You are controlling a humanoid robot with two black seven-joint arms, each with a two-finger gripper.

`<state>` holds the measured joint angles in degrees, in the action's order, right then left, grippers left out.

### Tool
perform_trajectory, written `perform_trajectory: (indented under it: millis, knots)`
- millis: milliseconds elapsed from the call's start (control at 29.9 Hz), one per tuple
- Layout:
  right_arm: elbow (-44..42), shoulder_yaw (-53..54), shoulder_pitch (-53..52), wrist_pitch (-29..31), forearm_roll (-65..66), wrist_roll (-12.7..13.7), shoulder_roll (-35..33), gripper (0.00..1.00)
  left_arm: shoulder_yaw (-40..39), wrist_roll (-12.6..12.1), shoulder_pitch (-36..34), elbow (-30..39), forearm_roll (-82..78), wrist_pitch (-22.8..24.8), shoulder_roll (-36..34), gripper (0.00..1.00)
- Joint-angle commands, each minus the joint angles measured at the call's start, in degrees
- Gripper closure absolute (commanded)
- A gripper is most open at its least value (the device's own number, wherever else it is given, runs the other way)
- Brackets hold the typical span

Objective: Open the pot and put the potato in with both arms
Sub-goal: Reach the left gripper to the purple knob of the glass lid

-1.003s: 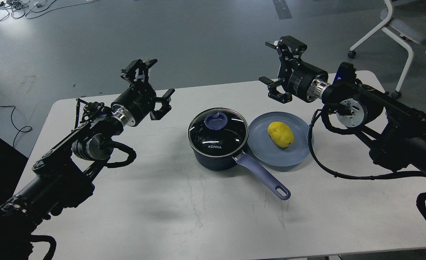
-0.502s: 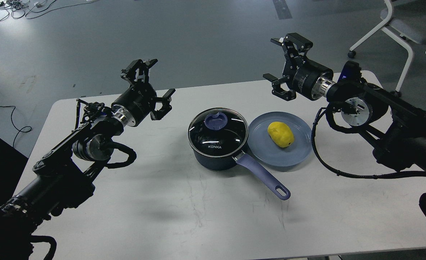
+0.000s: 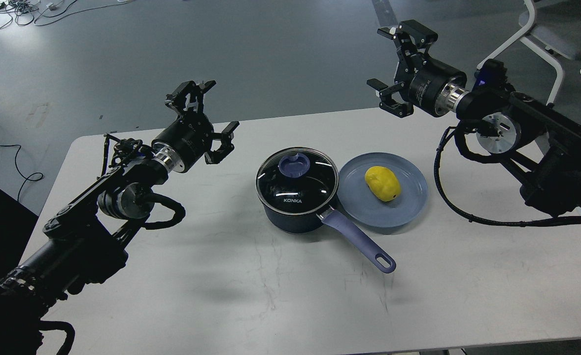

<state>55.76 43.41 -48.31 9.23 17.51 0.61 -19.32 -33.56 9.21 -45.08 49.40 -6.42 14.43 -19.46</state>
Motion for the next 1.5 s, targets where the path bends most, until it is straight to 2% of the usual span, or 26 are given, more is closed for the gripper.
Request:
perform_trajectory:
  millis: [0,334,401,468,535,568,669,869,903,936,970,1036,1070,1137,1170,1237,1271,1337,1471]
  knots:
    - [0.0,-0.3,-0.1,0.0,0.1,-0.1,-0.3,0.0,0.1,0.1,-0.1,-0.1,-0.3,-0.1,0.4,0.02]
    - [0.1,-0.4,-0.3,0.0,0.1,-0.9,-1.5,0.0,-0.5,0.5,-0.2,-0.7,-0.6,-0.2,-0.8,0.02]
    - [0.1,-0.8,-0.2,0.0,0.1,-0.9,-1.5,0.0,-0.1,3.7,-0.2,-1.0,-2.4,-0.1,-0.8,0.02]
    - [0.0,-0.8,-0.2,0.0,0.1,-0.9,-1.4,0.0,0.2,12.0,-0.4,-1.1,-10.0,-0.5,-0.9,0.02]
    - [-0.1,-0.8,-0.2,-0.1,0.1,-0.9,-1.5,0.0,0.2,16.3,-0.5,-1.1,-15.3,-1.4,-0.8,0.02]
    - [-0.1,-0.8,-0.2,-0.1,0.1,-0.9,-1.7,0.0,0.1,18.8,-0.5,-1.1,-21.3,-3.6,-0.7,0.02]
    - [-0.2,-0.7,0.5,-0.2,0.1,-0.9,-2.7,0.0,0.4,18.8,-2.6,-0.4,-34.3,-7.9,-1.4,0.02]
    - [-1.1,-0.2,2.3,-0.2,0.0,0.1,-2.8,0.0,1.7,18.8,-5.3,2.0,-57.0,-8.9,-3.4,0.02]
    - [-1.8,0.3,2.5,-0.2,-0.1,0.4,-2.7,0.0,3.3,18.8,-5.6,3.0,-62.1,-11.2,-3.2,0.02]
    - [-2.4,0.8,3.0,-0.2,-0.1,0.4,-2.7,0.0,5.1,18.8,-6.4,4.6,-67.1,-16.7,-3.1,0.02]
    - [-2.4,0.8,3.0,-0.2,-0.1,0.4,-2.7,0.0,5.1,18.8,-6.4,4.7,-67.1,-16.7,-3.1,0.02]
    - [-3.1,1.5,4.0,-0.4,-0.1,0.4,-2.2,0.0,9.2,18.8,-7.5,5.1,-73.1,-31.5,-3.1,0.02]
    - [-3.2,1.5,4.2,-0.5,-0.1,0.3,-2.1,0.0,11.6,18.8,-7.5,5.2,-73.5,-33.5,-3.0,0.02]
    - [-3.6,2.4,4.3,-0.7,-0.1,0.0,-2.1,0.0,22.0,18.8,-8.8,5.4,-73.6,-34.2,-3.0,0.02]
    - [-3.6,2.4,4.3,-0.7,-0.1,0.0,-2.1,0.0,22.0,18.8,-8.8,5.4,-73.6,-34.2,-3.0,0.02]
    - [-3.7,3.4,4.4,-0.8,-0.1,0.0,-2.1,0.0,27.6,18.8,-9.8,6.3,-74.2,-35.8,-2.7,0.02]
    - [-3.8,3.5,4.4,-0.9,-0.1,-0.1,-2.1,0.0,27.9,18.8,-9.8,6.4,-74.5,-36.8,-2.2,0.02]
    - [-4.6,3.4,4.4,-0.9,-0.1,-0.1,-2.1,0.0,28.6,18.8,-9.8,5.8,-78.1,-42.4,0.3,0.02]
    - [-4.9,3.4,4.5,-1.0,-0.1,-0.2,-2.1,0.0,29.5,18.8,-10.5,5.0,-84.9,-42.4,1.2,0.02]
